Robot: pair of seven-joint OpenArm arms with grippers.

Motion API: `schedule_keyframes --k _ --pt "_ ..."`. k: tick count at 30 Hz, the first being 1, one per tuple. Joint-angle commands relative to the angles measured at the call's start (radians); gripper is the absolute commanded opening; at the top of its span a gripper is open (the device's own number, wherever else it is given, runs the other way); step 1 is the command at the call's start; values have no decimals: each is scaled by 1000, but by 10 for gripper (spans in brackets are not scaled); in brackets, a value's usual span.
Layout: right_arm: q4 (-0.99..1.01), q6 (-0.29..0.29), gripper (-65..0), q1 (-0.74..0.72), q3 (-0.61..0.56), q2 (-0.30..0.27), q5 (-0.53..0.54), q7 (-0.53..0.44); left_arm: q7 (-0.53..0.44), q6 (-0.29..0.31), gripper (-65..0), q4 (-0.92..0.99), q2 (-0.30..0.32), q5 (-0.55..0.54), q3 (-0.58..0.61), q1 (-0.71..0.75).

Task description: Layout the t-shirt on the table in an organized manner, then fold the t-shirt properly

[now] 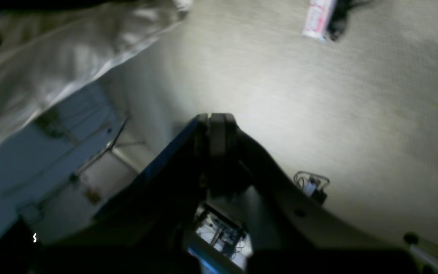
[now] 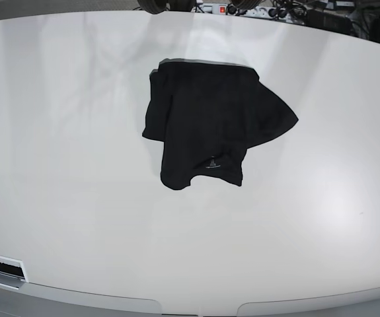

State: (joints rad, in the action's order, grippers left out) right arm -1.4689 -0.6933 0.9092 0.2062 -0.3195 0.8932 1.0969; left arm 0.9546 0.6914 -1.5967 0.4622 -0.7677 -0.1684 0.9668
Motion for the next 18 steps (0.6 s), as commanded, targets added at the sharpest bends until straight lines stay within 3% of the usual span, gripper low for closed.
schedule_keyframes --k 1,7,12,16,18 --pt "32 -5 -650 -16 -21 -11 -23 -42 -25 7 -650 39 6 -5 18 -21" --pt "352 -5 -650 -215 -186 -10 -233 -312 -167 7 -650 387 -68 93 73 -251" --pt "618 -5 -650 -395 -313 14 -426 -533 -406 7 -650 685 -109 214 84 -425" --pt "787 121 -650 -509 -381 62 -578 -694 -669 7 -650 897 -128 436 136 -557" --pt "838 173 -650 -550 -404 94 -639 -768 -793 -82 -650 975 -140 555 190 -621"
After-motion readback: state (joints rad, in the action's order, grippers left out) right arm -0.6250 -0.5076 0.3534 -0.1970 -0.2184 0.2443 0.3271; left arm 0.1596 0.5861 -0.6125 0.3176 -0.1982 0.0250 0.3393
